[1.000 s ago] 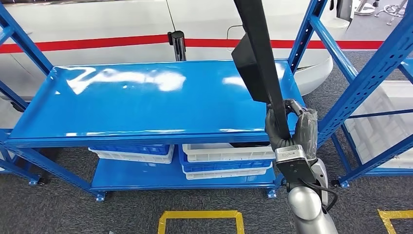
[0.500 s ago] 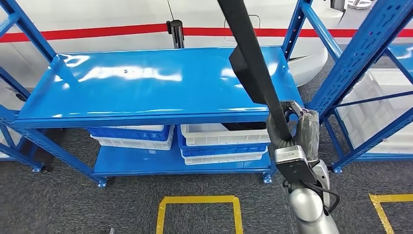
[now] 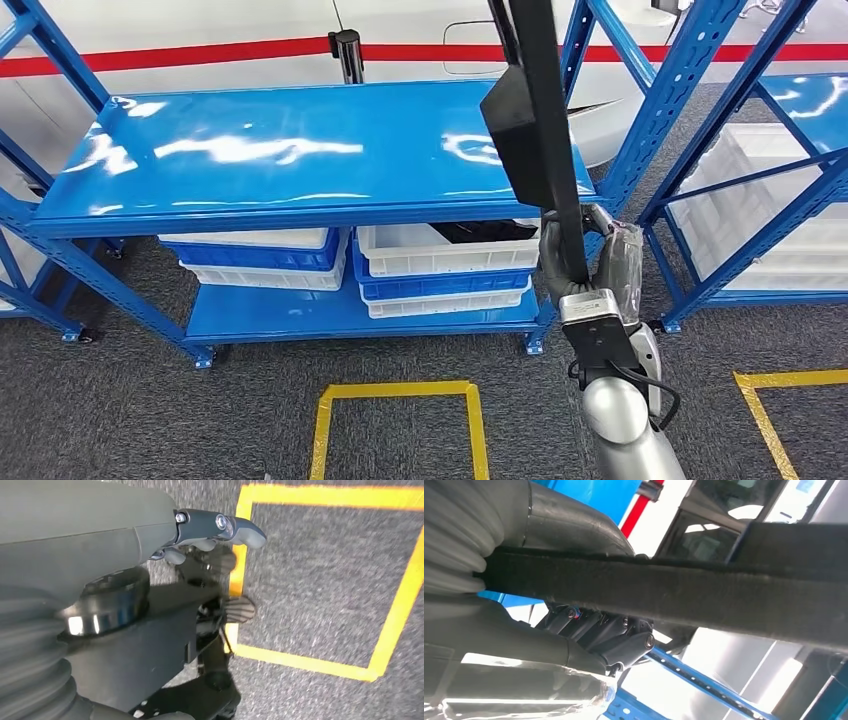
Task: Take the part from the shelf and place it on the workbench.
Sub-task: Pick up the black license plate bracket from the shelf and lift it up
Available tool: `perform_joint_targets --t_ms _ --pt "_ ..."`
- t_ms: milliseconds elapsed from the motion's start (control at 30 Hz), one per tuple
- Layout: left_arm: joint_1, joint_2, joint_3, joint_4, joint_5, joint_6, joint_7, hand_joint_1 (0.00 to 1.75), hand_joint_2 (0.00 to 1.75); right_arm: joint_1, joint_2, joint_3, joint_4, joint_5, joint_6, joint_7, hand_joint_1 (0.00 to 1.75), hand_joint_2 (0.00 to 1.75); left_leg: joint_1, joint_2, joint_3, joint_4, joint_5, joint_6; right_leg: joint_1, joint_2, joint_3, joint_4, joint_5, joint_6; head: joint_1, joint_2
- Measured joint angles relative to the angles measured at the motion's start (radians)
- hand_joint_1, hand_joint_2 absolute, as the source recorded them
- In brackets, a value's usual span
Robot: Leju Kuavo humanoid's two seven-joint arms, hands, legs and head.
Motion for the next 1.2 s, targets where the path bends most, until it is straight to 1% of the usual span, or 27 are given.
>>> perform_joint_targets --t_ms 67,100,167,233,267,300,333,400,433,500,533,567,600,633,700,733,767,800,833,867,933,967,1000,1033,1100,1133,1200 --pt "0.001 -0.002 0.0 0.0 0.001 -0.001 -0.005 0.0 1.75 -0.005 -0.002 0.003 0.013 -0.01 -0.007 -0.003 1.75 1.75 -0.004 0.002 0.0 -0.02 0.017 0.009 -0.003 -0.001 -0.003 -0.004 0.015 0.015 -0.003 0.0" --pt "0.001 -0.003 0.0 0.0 0.002 -0.002 -0.007 0.0 1.75 -0.007 -0.005 0.004 0.019 -0.015 -0.011 -0.004 1.75 1.75 -0.004 0.004 -0.004 -0.032 0.033 0.013 -0.002 -0.001 -0.01 0.001 0.009 0.018 -0.005 0.0" --pt "0.0 -0.006 0.001 0.0 0.003 -0.004 -0.012 0.0 1.75 -0.011 -0.011 0.004 0.03 -0.025 -0.018 -0.007 1.75 1.75 0.0 0.01 -0.022 -0.052 0.067 0.019 0.001 0.0 -0.039 0.056 -0.051 0.01 0.0 0.0" --pt "0.001 -0.009 0.001 0.0 0.003 -0.005 -0.014 0.0 1.75 -0.015 -0.016 0.006 0.041 -0.032 -0.022 -0.009 1.75 1.75 -0.002 0.013 -0.052 -0.051 0.091 0.017 -0.001 0.0 -0.067 0.166 -0.134 0.002 0.004 0.0" --pt "0.002 -0.01 0.001 0.001 0.003 -0.006 -0.017 0.0 1.75 -0.014 -0.019 0.006 0.046 -0.034 -0.023 -0.01 1.75 1.75 -0.002 0.014 -0.067 -0.05 0.103 0.014 -0.003 0.0 -0.071 0.218 -0.151 0.007 0.005 0.0" --pt "0.004 -0.011 0.001 0.001 0.003 -0.006 -0.023 0.0 1.75 -0.014 -0.021 0.007 0.051 -0.038 -0.024 -0.012 1.75 1.75 -0.002 0.016 -0.084 -0.049 0.115 0.012 -0.005 0.0 -0.066 0.251 -0.147 0.017 0.005 0.0" --pt "0.006 -0.011 0.001 0.001 0.003 -0.007 -0.032 0.0 1.75 -0.014 -0.024 0.008 0.055 -0.043 -0.028 -0.014 1.75 1.75 -0.001 0.018 -0.1 -0.047 0.127 0.008 -0.008 0.0 -0.047 0.254 -0.125 0.032 0.005 0.0" --pt "0.013 -0.011 0.001 0.001 0.003 -0.009 -0.051 0.0 1.75 -0.013 -0.03 0.008 0.061 -0.056 -0.039 -0.018 1.75 1.75 0.001 0.019 -0.131 -0.036 0.145 -0.002 -0.017 -0.001 0.036 0.164 -0.087 0.056 0.005 0.0" --pt "0.017 -0.011 0.001 0.001 0.004 -0.009 -0.058 0.0 1.75 -0.014 -0.032 0.009 0.063 -0.061 -0.044 -0.019 1.75 1.75 0.001 0.019 -0.144 -0.026 0.151 -0.007 -0.015 0.0 0.09 0.091 -0.093 0.058 0.006 0.0" --pt "0.024 -0.01 0.001 0.001 0.004 -0.01 -0.065 0.0 1.75 -0.015 -0.034 0.01 0.065 -0.067 -0.051 -0.021 1.75 1.75 -0.004 0.017 -0.163 -0.009 0.162 -0.016 -0.01 0.003 0.153 -0.009 -0.127 0.046 0.005 0.0" --pt "0.026 -0.01 0.001 0.001 0.004 -0.009 -0.067 0.0 1.75 -0.014 -0.034 0.01 0.067 -0.068 -0.053 -0.021 1.75 1.75 -0.005 0.017 -0.168 -0.004 0.168 -0.018 -0.007 0.005 0.161 -0.025 -0.134 0.037 0.004 0.0" --pt "0.029 -0.01 0.001 0.001 0.004 -0.009 -0.068 0.0 1.75 -0.014 -0.035 0.01 0.068 -0.069 -0.055 -0.02 1.75 1.75 -0.003 0.016 -0.173 -0.002 0.173 -0.02 -0.01 0.004 0.152 -0.024 -0.132 0.028 0.002 0.0" --pt "0.032 -0.01 0.001 0.001 0.005 -0.009 -0.068 0.0 1.75 -0.014 -0.035 0.01 0.069 -0.068 -0.057 -0.018 1.75 1.75 0.001 0.015 -0.179 0.005 0.164 -0.023 -0.013 0.002 0.144 -0.022 -0.126 0.018 0.001 0.0" --pt "0.034 -0.01 0.001 0.001 0.006 -0.009 -0.068 0.0 1.75 -0.015 -0.035 0.01 0.07 -0.067 -0.058 -0.015 1.75 1.75 0.005 0.013 -0.188 0.025 0.137 -0.028 -0.015 0.001 0.136 -0.021 -0.118 0.006 0.001 0.0" --pt "0.037 -0.009 0.001 0.001 0.008 -0.01 -0.068 0.0 1.75 -0.015 -0.037 0.007 0.07 -0.064 -0.06 -0.008 1.75 1.75 0.01 0.011 -0.217 0.123 0.034 -0.041 -0.013 -0.001 0.117 -0.02 -0.097 -0.012 -0.003 0.0" --pt "0.037 -0.009 0.001 0.001 0.009 -0.01 -0.068 0.0 1.75 -0.013 -0.039 0.005 0.07 -0.063 -0.059 -0.006 1.75 1.75 0.011 0.011 -0.233 0.191 -0.015 -0.045 -0.011 -0.002 0.105 -0.019 -0.086 -0.016 -0.004 0.0" --pt "0.037 -0.009 0.001 0.001 0.009 -0.01 -0.067 0.0 1.75 -0.011 -0.042 0.002 0.07 -0.061 -0.059 -0.005 1.75 1.75 0.012 0.011 -0.243 0.253 -0.044 -0.046 -0.009 -0.002 0.092 -0.017 -0.076 -0.017 -0.005 0.0" --pt "0.037 -0.009 0.001 0.001 0.01 -0.009 -0.064 0.0 1.75 -0.01 -0.045 0.0 0.07 -0.061 -0.057 -0.005 1.75 1.75 0.012 0.011 -0.242 0.291 -0.049 -0.045 -0.006 -0.002 0.079 -0.016 -0.066 -0.017 -0.006 0.0" --pt "0.037 -0.009 0.001 0.001 0.01 -0.009 -0.059 0.0 1.75 -0.008 -0.049 -0.003 0.07 -0.06 -0.056 -0.005 1.75 1.75 0.011 0.011 -0.225 0.297 -0.035 -0.04 -0.003 -0.002 0.067 -0.015 -0.058 -0.016 -0.006 0.0" --pt "0.035 -0.009 0.001 0.001 0.01 -0.007 -0.052 0.0 1.75 -0.008 -0.053 -0.007 0.07 -0.061 -0.054 -0.005 1.75 1.75 0.01 0.009 -0.191 0.265 -0.01 -0.03 0.001 -0.001 0.056 -0.015 -0.049 -0.015 -0.006 0.0" --pt "0.028 -0.008 0.001 0.0 0.009 -0.003 -0.038 0.0 1.75 -0.008 -0.059 -0.014 0.07 -0.063 -0.053 -0.006 1.75 1.75 -0.001 0.001 -0.084 0.126 0.022 0.0 0.008 0.0 0.041 -0.014 -0.033 -0.013 -0.006 0.0" --pt "0.023 -0.007 0.001 0.0 0.009 -0.001 -0.034 0.0 1.75 -0.008 -0.061 -0.017 0.07 -0.064 -0.053 -0.007 1.75 1.75 -0.007 -0.002 -0.037 0.057 0.022 0.013 0.01 0.0 0.035 -0.014 -0.025 -0.009 -0.005 0.0" --pt "0.019 -0.006 0.001 0.0 0.009 -0.001 -0.032 0.0 1.75 -0.008 -0.063 -0.02 0.07 -0.066 -0.053 -0.008 1.75 1.75 -0.013 -0.005 -0.007 0.011 0.017 0.022 0.009 0.0 0.031 -0.015 -0.017 -0.004 -0.005 0.0" --pt "0.016 -0.006 0.001 0.0 0.008 0.0 -0.03 0.0 1.75 -0.008 -0.064 -0.021 0.07 -0.067 -0.053 -0.009 1.75 1.75 -0.018 -0.004 0.004 -0.012 0.013 0.026 0.008 -0.001 0.028 -0.015 -0.009 0.003 -0.006 0.0" --pt "0.013 -0.007 0.001 0.0 0.008 0.0 -0.028 0.0 1.75 -0.005 -0.066 -0.022 0.07 -0.067 -0.053 -0.01 1.75 1.75 -0.02 0.001 -0.003 -0.03 0.035 0.03 0.007 -0.001 0.02 -0.018 0.002 0.014 -0.01 0.0" --pt "0.011 -0.008 0.001 0.0 0.008 0.001 -0.028 0.0 1.75 -0.002 -0.068 -0.023 0.07 -0.066 -0.054 -0.012 1.75 1.75 -0.018 0.004 -0.009 -0.04 0.05 0.033 0.009 0.0 0.01 -0.007 -0.012 0.014 -0.011 0.0" --pt "0.009 -0.01 0.001 0.001 0.007 0.003 -0.031 0.0 1.75 0.005 -0.07 -0.024 0.071 -0.061 -0.054 -0.015 1.75 1.75 -0.012 0.01 -0.029 -0.053 0.082 0.035 0.009 0.001 -0.022 0.066 -0.085 0.005 -0.008 0.0"
